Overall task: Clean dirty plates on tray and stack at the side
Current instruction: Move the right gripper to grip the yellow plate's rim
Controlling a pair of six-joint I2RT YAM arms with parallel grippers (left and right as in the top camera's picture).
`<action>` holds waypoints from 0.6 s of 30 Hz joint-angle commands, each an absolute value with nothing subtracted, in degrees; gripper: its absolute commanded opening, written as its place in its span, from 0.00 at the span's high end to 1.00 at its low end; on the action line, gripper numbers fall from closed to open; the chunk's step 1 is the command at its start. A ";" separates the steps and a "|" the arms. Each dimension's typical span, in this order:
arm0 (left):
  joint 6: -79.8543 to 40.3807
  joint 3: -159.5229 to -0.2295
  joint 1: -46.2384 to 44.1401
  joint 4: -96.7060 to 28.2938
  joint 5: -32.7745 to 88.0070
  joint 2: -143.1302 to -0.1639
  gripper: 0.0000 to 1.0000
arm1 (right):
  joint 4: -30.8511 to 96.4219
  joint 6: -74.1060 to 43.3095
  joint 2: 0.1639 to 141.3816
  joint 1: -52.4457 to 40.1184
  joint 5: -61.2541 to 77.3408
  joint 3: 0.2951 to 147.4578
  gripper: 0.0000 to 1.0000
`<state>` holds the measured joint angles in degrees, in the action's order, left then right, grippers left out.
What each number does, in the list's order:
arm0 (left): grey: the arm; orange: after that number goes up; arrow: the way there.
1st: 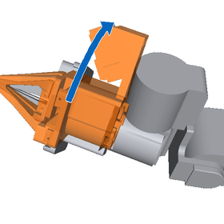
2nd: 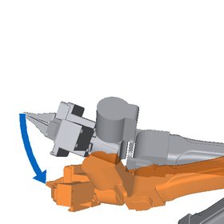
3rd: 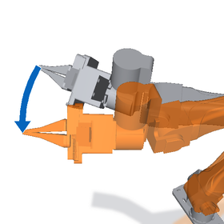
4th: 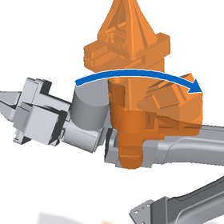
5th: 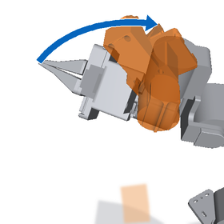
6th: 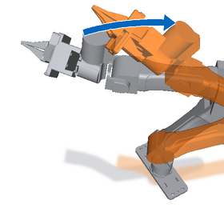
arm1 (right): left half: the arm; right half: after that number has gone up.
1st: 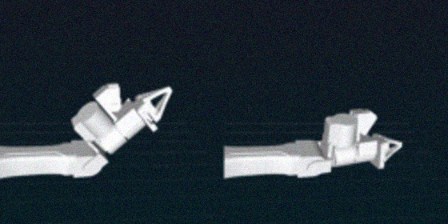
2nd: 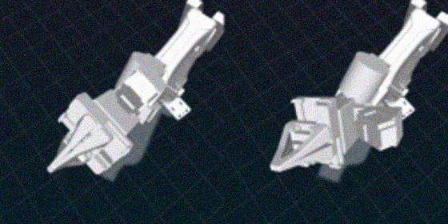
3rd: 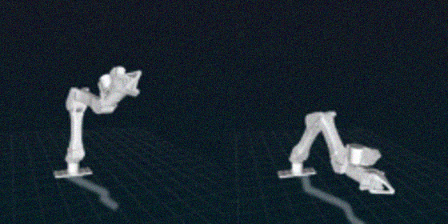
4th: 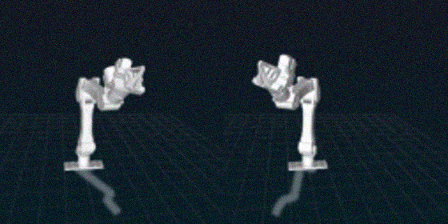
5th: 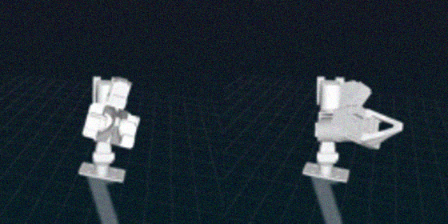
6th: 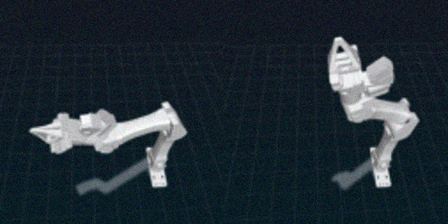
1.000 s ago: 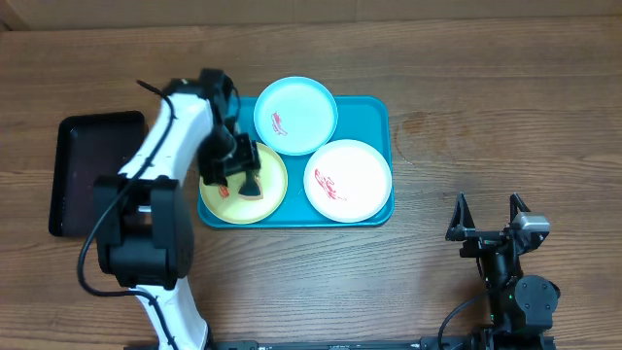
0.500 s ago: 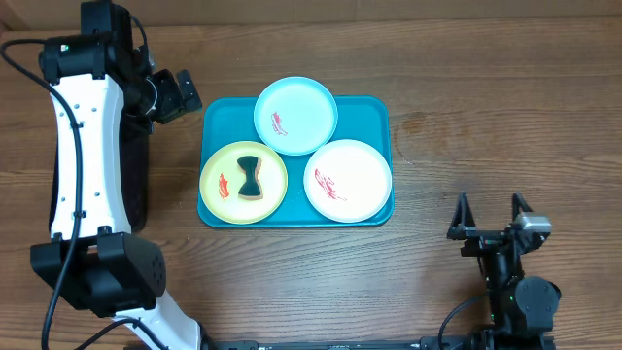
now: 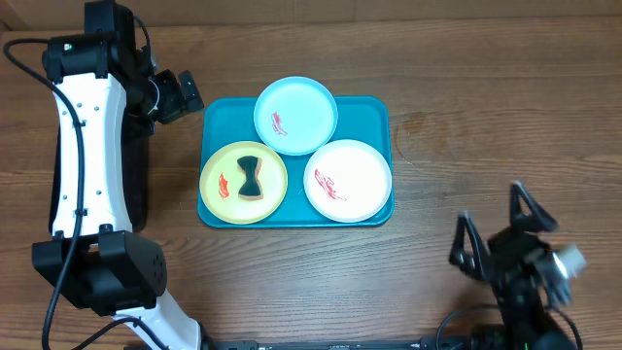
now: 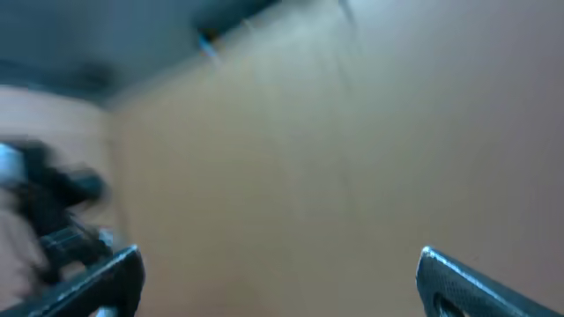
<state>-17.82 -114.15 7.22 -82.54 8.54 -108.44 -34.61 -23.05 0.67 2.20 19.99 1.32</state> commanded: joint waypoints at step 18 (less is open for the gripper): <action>-16.75 -114.58 7.09 -82.52 8.60 -108.49 0.00 | 44.71 -18.39 53.82 1.91 52.40 79.07 0.00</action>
<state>-17.82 -114.15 7.22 -82.56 8.51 -108.44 44.71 -15.68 47.48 2.15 35.29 75.50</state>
